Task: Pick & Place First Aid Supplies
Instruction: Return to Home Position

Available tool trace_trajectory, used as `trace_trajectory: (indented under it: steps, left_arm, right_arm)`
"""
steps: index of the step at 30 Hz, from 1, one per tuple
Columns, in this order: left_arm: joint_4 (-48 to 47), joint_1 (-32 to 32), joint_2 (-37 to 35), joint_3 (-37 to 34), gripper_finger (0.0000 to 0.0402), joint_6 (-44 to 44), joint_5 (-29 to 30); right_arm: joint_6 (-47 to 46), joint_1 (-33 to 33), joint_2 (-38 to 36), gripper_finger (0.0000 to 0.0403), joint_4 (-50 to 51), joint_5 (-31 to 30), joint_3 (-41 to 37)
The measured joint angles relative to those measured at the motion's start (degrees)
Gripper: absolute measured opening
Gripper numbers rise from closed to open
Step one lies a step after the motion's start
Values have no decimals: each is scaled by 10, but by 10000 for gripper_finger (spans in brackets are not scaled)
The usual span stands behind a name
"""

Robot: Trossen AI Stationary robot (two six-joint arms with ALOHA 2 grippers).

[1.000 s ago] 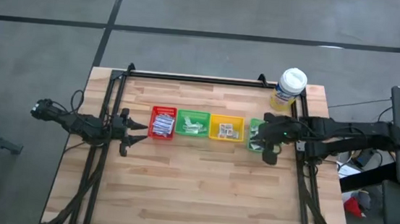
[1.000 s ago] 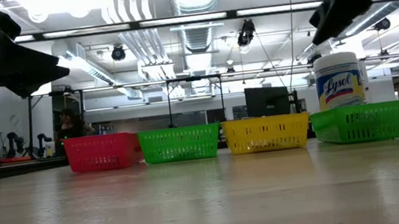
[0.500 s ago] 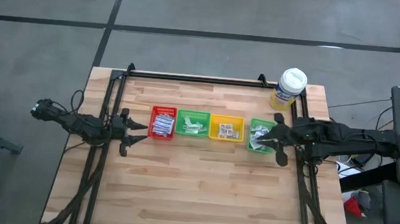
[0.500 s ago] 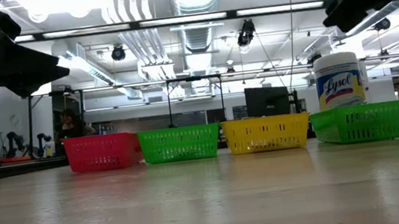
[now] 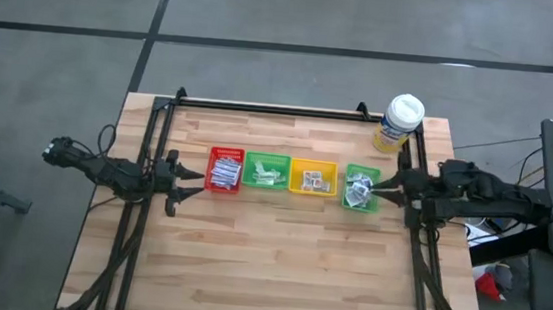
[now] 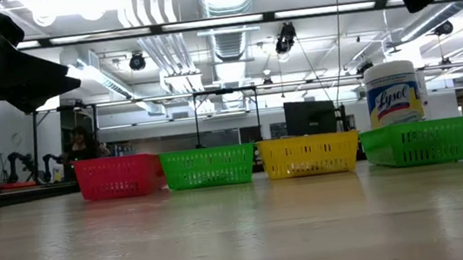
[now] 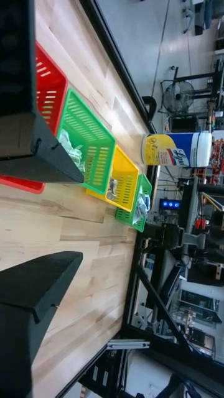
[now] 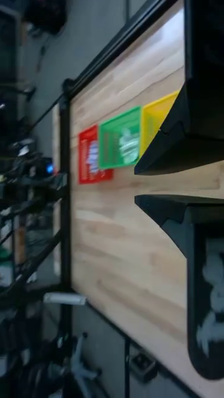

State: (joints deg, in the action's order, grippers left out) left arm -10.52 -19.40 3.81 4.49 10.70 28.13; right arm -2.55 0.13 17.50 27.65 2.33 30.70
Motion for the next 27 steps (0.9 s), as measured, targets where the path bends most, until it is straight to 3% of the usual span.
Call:
trace_trajectory:
  steps: [10, 18, 27]
  left_arm:
    - [0, 0, 0, 0, 188, 0, 0]
    - [0, 0, 0, 0, 188, 0, 0]
    - [0, 0, 0, 0, 188, 0, 0]
  right_arm:
    - [1, 0, -76, 56, -25, 26, -11]
    - [-32, 0, -127, 56, -177, 21, -116]
    - [-19, 0, -134, 56, -189, 26, -173]
